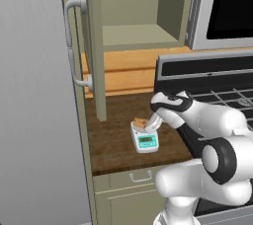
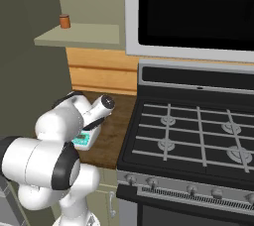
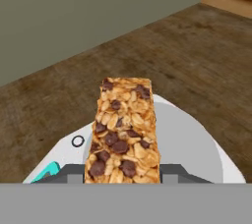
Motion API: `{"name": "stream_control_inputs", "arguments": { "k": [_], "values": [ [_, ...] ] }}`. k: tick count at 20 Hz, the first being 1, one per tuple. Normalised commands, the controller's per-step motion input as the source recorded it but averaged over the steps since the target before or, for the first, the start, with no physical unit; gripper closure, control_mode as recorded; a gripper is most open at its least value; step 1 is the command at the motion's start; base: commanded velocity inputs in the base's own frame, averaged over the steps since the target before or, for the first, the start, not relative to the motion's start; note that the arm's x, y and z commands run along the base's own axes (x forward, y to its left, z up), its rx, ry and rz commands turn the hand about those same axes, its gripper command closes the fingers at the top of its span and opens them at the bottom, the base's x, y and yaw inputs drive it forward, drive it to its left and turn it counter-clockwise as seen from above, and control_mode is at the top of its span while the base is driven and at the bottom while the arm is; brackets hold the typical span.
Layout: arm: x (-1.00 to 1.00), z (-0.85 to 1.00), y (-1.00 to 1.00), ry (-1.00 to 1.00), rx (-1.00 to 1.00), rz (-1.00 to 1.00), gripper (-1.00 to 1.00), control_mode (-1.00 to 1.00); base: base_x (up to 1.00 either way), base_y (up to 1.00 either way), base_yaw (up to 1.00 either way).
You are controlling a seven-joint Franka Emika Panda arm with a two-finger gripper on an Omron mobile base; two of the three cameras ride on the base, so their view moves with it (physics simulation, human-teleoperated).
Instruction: Pick the bar and place it on the digital scale for weighing, and close the cabinet.
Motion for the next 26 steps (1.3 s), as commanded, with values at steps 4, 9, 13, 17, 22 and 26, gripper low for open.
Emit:
{"name": "stream_control_inputs", "arguments": {
  "k": [4, 9, 13, 17, 22, 26],
  "values": [
    [0.23, -0.08, 0.00, 0.00, 0.00, 0.00, 1.00, -1.00, 0.00, 0.00, 0.00],
    [0.12, -0.27, 0.00, 0.00, 0.00, 0.00, 1.00, -1.00, 0.00, 0.00, 0.00],
    [0.00, -0.31, 0.00, 0.00, 0.00, 0.00, 1.00, -1.00, 0.00, 0.00, 0.00],
    [-0.01, -0.27, 0.00, 0.00, 0.00, 0.00, 1.00, -1.00, 0.00, 0.00, 0.00],
    [-0.33, -0.05, -0.03, -0.03, 0.00, 0.00, 1.00, -1.00, 0.00, 0.00, 0.00],
    [-0.16, -0.01, -0.06, -0.04, 0.00, 0.00, 1.00, -1.00, 0.00, 0.00, 0.00]
  ]
}}
